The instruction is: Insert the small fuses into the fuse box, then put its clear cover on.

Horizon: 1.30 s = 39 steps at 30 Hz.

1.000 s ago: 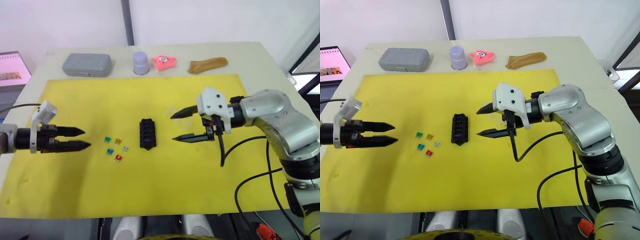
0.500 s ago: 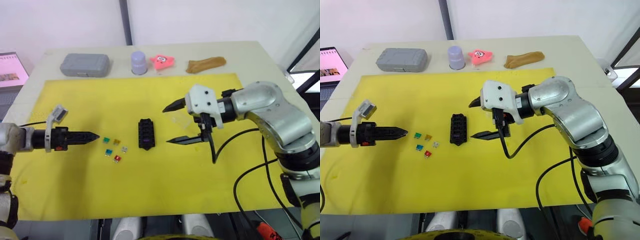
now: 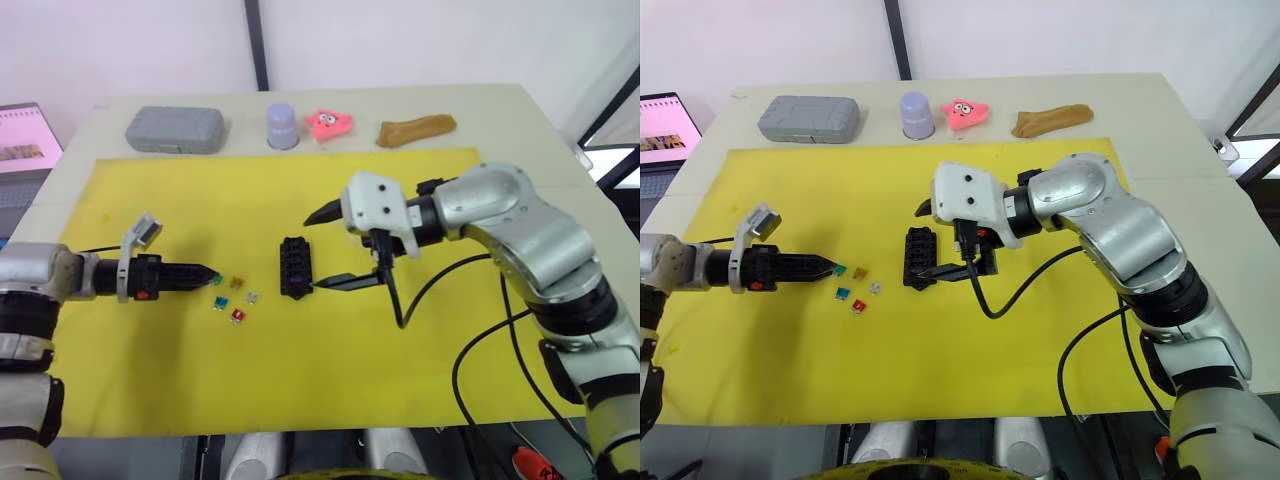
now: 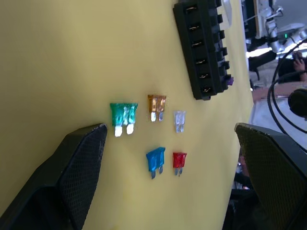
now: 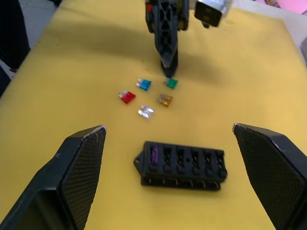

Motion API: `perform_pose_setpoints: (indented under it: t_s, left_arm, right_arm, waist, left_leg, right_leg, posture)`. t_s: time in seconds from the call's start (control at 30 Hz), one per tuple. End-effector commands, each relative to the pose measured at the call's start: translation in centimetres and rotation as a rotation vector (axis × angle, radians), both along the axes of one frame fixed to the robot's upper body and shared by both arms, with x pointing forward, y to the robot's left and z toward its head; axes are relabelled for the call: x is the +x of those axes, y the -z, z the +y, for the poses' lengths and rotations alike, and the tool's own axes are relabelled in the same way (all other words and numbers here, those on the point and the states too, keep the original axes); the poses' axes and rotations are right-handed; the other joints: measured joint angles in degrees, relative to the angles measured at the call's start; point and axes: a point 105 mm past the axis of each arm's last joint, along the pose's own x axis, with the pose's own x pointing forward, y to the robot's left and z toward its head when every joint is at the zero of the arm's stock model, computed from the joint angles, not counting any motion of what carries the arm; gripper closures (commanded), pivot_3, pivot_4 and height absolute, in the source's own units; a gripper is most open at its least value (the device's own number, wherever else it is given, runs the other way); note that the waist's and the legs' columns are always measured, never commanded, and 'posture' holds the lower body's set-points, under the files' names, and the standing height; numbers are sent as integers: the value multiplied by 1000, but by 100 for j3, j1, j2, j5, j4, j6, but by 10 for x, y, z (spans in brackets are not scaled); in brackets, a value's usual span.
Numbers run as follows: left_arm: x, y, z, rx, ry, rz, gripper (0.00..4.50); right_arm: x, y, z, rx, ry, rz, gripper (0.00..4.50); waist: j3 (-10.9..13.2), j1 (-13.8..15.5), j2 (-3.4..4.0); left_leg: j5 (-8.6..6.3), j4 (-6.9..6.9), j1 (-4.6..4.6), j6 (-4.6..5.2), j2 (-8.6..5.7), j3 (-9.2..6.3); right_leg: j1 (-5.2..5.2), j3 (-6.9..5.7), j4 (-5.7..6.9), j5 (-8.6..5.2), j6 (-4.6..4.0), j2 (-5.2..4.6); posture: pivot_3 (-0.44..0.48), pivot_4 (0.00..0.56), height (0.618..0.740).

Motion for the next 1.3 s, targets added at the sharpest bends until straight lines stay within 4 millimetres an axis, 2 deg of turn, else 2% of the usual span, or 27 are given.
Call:
perform_pose_setpoints:
  t_s: [0.03,0.27,0.37,0.5,0.8,0.9,0.93,0.97,1.3]
  left_arm:
    - [3,-1,-3,4,4,-14,0]
    - [6,5,-8,-8,14,-17,0]
    - [5,11,-5,12,10,-12,867]
    - [3,20,1,54,3,-7,2943]
    - [4,32,12,99,-24,0,2943]
    - [4,33,14,106,-31,-3,3835]
    - [5,34,14,108,-33,-4,4385]
    - [5,35,15,112,-34,-4,4454]
    - [5,36,21,131,-46,-39,4454]
  right_arm:
    - [-2,-8,5,11,-14,-41,40]
    - [-1,-6,5,8,-11,-39,40]
    - [-2,-5,5,8,-8,-40,0]
    - [-1,-5,5,10,-4,-42,0]
    - [-1,-6,6,15,-4,-50,0]
    - [-1,-7,6,15,-6,-53,0]
    - [-1,-7,6,15,-7,-54,0]
    - [-1,-7,6,16,-7,-54,0]
    - [-1,-5,5,11,-3,-53,0]
  waist:
    - [0,3,0]
    - [-1,44,1]
    - [-1,51,1]
    - [-1,2,1]
    - [-2,-32,3]
    - [-2,-33,3]
    - [-2,-33,3]
    - [-2,-33,4]
    - [-3,-32,5]
  left_leg:
    - [0,4,-3,0,0,-2]
    - [0,33,-27,1,-13,-27]
    - [0,37,-31,0,-16,-34]
    - [0,38,-44,1,-18,-40]
    - [0,39,-51,0,-19,-45]
    - [0,40,-51,0,-20,-44]
    - [0,40,-51,0,-20,-44]
    - [0,40,-51,0,-20,-44]
    - [0,40,-48,-1,-19,-44]
  right_leg:
    - [0,-3,0,0,0,-1]
    - [-1,-28,10,0,0,-15]
    - [-2,-32,10,1,1,-17]
    - [-13,-38,10,1,2,-17]
    - [-18,-44,13,1,2,-17]
    - [-18,-44,14,1,2,-17]
    - [-19,-44,14,1,2,-17]
    - [-19,-44,14,1,2,-17]
    - [-19,-44,21,1,2,-17]
  posture:
    - [0,150,740]
    - [0,150,740]
    - [0,150,740]
    - [0,150,740]
    - [0,150,740]
    - [0,150,740]
    - [0,150,740]
    - [0,150,740]
    - [0,150,740]
